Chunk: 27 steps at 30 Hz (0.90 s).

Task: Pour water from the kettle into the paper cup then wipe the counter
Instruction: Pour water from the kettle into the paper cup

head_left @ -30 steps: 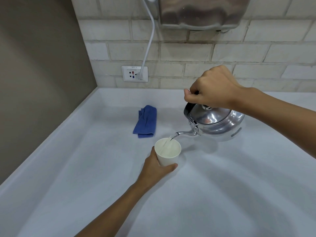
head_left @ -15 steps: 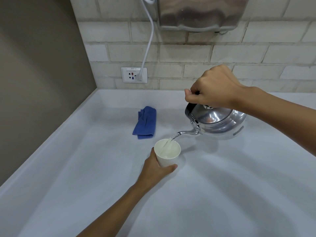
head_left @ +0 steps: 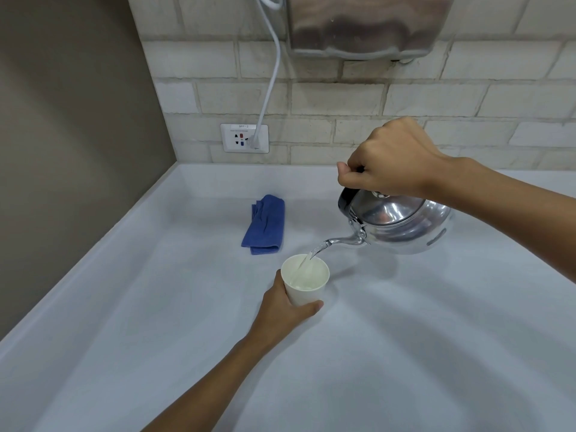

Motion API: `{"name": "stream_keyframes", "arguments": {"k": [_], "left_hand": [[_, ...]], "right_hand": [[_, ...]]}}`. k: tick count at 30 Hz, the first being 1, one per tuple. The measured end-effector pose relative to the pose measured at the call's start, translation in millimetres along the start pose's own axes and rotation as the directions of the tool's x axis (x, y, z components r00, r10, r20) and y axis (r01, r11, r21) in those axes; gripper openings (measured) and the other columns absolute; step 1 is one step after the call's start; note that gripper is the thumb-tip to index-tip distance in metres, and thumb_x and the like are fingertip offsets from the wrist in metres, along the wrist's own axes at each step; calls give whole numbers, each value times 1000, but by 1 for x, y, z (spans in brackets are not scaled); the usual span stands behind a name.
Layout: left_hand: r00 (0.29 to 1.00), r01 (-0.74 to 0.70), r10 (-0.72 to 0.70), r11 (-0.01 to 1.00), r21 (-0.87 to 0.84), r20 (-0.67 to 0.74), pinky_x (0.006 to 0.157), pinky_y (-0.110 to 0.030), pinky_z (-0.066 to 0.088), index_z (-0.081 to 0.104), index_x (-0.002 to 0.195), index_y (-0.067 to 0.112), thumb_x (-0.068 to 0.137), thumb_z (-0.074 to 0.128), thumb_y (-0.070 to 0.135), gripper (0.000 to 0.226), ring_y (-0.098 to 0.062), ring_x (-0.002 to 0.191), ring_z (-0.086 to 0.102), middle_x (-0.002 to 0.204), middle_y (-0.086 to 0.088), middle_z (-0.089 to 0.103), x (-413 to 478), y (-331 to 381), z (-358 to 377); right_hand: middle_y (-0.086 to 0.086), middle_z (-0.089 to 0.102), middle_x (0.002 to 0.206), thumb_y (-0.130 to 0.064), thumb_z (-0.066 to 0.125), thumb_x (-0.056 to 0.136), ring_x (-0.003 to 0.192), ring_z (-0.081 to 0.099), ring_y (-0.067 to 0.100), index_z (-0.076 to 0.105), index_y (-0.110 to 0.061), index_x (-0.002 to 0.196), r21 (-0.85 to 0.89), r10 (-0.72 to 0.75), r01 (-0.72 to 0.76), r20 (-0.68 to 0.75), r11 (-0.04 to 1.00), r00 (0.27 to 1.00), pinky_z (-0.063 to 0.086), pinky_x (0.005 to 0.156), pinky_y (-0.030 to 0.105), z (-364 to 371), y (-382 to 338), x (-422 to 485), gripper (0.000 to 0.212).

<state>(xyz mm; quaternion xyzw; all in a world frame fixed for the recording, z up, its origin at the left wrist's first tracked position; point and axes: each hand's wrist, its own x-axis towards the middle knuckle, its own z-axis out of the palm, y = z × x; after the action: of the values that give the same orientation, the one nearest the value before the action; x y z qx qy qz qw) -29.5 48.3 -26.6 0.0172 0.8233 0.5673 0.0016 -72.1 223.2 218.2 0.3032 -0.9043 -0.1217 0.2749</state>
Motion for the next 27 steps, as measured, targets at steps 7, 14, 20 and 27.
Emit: {"name": "stream_keyframes", "arguments": {"k": [7, 14, 20, 27], "left_hand": [[1000, -3, 3, 1000, 2, -2, 84, -24, 46, 41, 121, 32, 59, 82, 38, 74, -12, 105, 56, 116, 8, 58, 0, 0, 0], [1000, -8, 8, 1000, 4, 3, 82, -22, 44, 40, 123, 30, 61, 82, 37, 75, -12, 106, 55, 116, 9, 57, -1, 1, 0], [1000, -12, 12, 1000, 6, -2, 83, -23, 44, 40, 123, 29, 61, 82, 36, 75, -12, 104, 55, 116, 8, 57, 0, 1, 0], [1000, -10, 10, 1000, 5, 3, 81, -21, 44, 40, 124, 28, 61, 82, 36, 76, -13, 104, 55, 116, 7, 57, -1, 2, 1]], "right_hand": [[0, 9, 35, -28, 39, 81, 39, 14, 22, 37, -8, 42, -8, 1, -1, 5, 1000, 1000, 8, 48, 21, -4, -2, 0, 44], [1, 9, 36, -26, 42, 82, 39, 15, 21, 41, -4, 42, -12, 4, -4, 15, 1000, 1000, 8, 48, 21, -3, -2, 1, 46], [0, 10, 35, -26, 42, 84, 38, 16, 21, 47, -2, 43, -12, 4, -4, 17, 1000, 1000, 9, 48, 20, -3, -1, 1, 48], [0, 13, 35, -25, 43, 87, 38, 18, 20, 45, -3, 44, -41, -12, 12, 16, 999, 1000, 10, 47, 21, -3, 3, 0, 49]]}}
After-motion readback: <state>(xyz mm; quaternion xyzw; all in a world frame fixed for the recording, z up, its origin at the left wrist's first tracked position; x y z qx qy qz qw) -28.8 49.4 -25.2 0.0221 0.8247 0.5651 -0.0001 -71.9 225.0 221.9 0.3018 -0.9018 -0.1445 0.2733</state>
